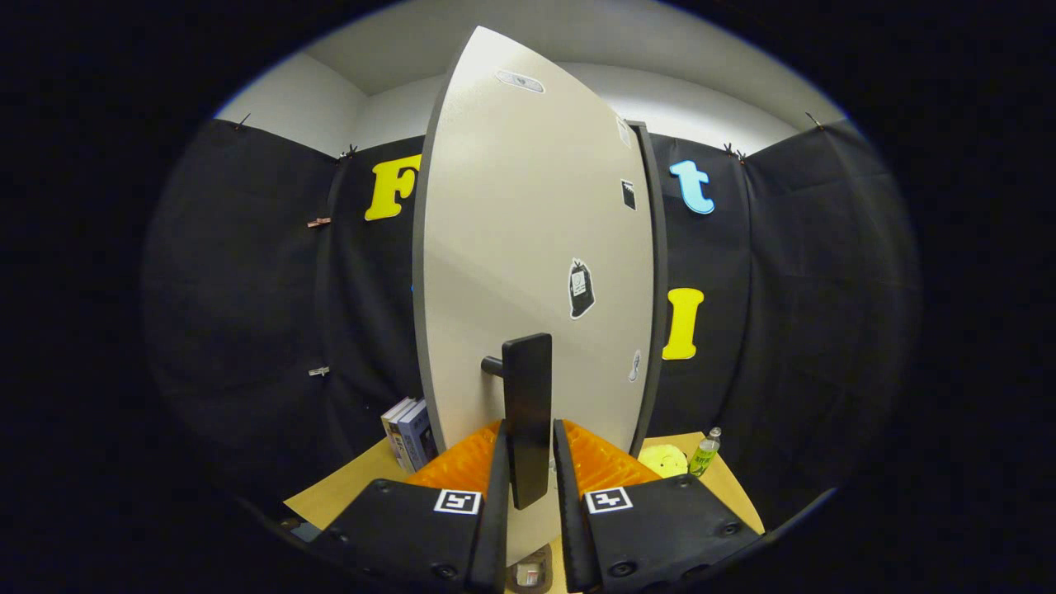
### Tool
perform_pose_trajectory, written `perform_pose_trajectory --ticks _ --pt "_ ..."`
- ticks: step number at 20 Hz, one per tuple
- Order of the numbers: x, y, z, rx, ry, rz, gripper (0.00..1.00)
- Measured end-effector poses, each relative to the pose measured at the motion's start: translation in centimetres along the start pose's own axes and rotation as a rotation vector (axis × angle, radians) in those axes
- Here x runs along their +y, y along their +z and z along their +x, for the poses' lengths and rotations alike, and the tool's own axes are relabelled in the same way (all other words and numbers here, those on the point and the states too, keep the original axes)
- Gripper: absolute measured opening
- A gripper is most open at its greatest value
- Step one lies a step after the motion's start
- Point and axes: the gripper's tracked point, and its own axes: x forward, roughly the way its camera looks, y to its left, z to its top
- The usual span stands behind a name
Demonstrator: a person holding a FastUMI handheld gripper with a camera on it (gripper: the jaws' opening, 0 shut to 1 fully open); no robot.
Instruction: Open the shoe cabinet door, grab the shoes and put them into the shoe cabinet, then close the shoe cabinet door.
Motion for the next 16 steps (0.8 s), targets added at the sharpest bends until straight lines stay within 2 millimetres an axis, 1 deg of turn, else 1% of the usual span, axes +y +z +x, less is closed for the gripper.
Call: perform_pose_trajectory --ticks 3,8,10,13,15,16 --pt "-2.0 -0.1 -1.7 -0.002 -0.005 -0.013 0.31" --pt "-5.8 1.0 -5.6 -0.035 -0.051 -0.006 0.31" --pt "-6.8 0.9 -6.9 -0.028 -0.065 0.006 0.31" --pt "-7.7 0.8 -8.7 -0.037 -0.073 0.0 0.31" --pt "-7.2 0.4 -9.2 -0.039 -0.059 -0.011 0.31" --pt "-6.8 -0.1 -9.0 -0.028 -0.051 -0.013 0.31"
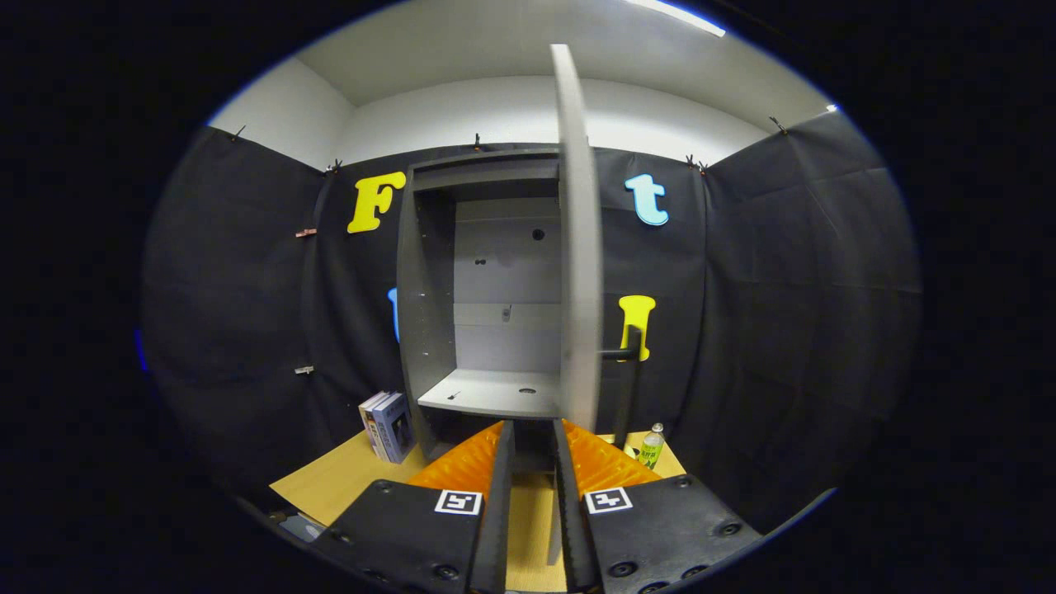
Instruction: Open the shoe cabinet door, grab the shoes and put them into the shoe cabinet, then close the shoe cabinet door.
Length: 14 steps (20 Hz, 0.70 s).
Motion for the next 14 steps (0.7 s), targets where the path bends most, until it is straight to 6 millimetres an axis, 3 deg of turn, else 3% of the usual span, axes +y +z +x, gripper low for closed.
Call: perform_pose_trajectory --ticks 3,7,10,14 --pt "1.0 -2.8 0.6 0.058 0.044 0.01 0.31" --pt "4.6 -7.2 1.5 0.146 0.107 0.014 0.31" --pt "7.5 -11.6 3.2 0.221 0.147 0.012 0.31" --pt "9.6 -19.0 5.6 0.378 0.134 0.034 0.31"
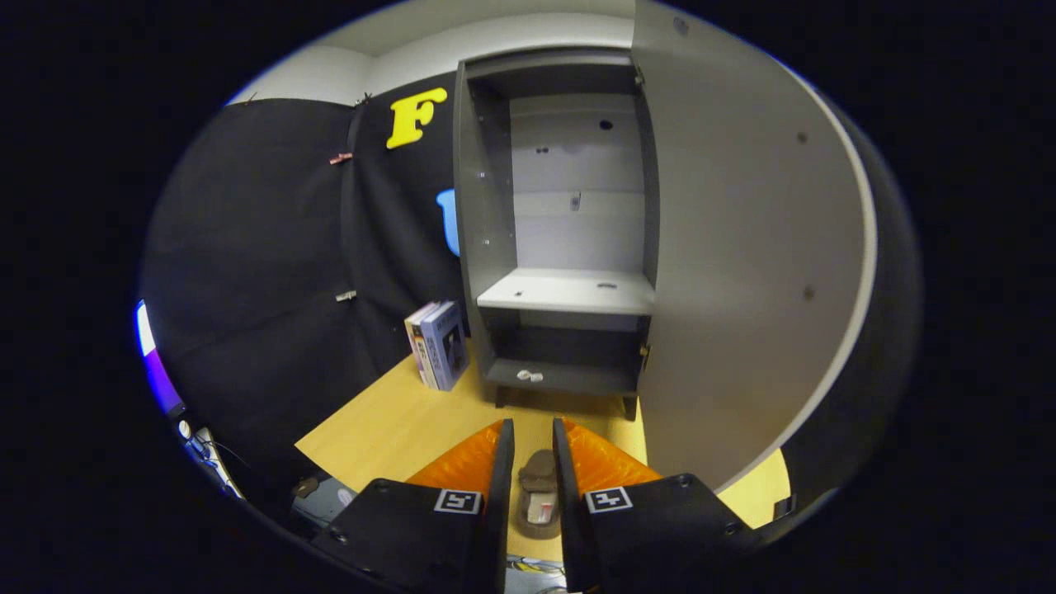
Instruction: Open the shoe cabinet door, grab the shoes and put them into the shoe cabinet, then close the shoe cabinet door.
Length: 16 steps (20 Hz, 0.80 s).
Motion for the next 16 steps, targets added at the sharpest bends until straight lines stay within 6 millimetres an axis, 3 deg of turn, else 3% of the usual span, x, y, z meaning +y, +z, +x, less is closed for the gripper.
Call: perform_pose_trajectory --ticks 5,16 --pt "1.0 -7.7 5.3 0.18 -0.03 0.051 0.31" --pt "0.4 -19.7 13.7 0.401 -0.137 0.047 0.29"
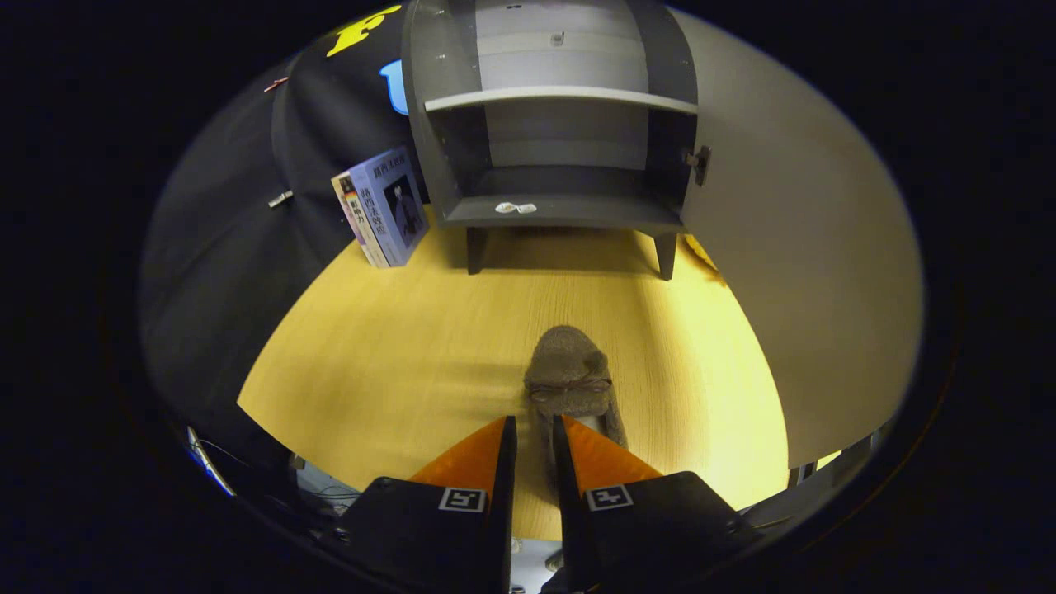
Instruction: Open the shoe cabinet door, grab the shoes and put them into the shoe cabinet, then close the shoe cabinet door.
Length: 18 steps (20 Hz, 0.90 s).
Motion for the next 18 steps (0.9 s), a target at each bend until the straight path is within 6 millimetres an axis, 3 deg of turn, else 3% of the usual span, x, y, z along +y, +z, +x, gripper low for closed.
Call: perform_pose_trajectory --ticks 8,15,18 --pt "-0.6 -4.9 5.9 0.137 -0.006 0.032 0.3" --pt "0.0 -3.2 8.5 0.032 0.023 -0.018 0.29" --pt "-0.7 -2.2 10.0 -0.016 0.021 0.005 0.3"
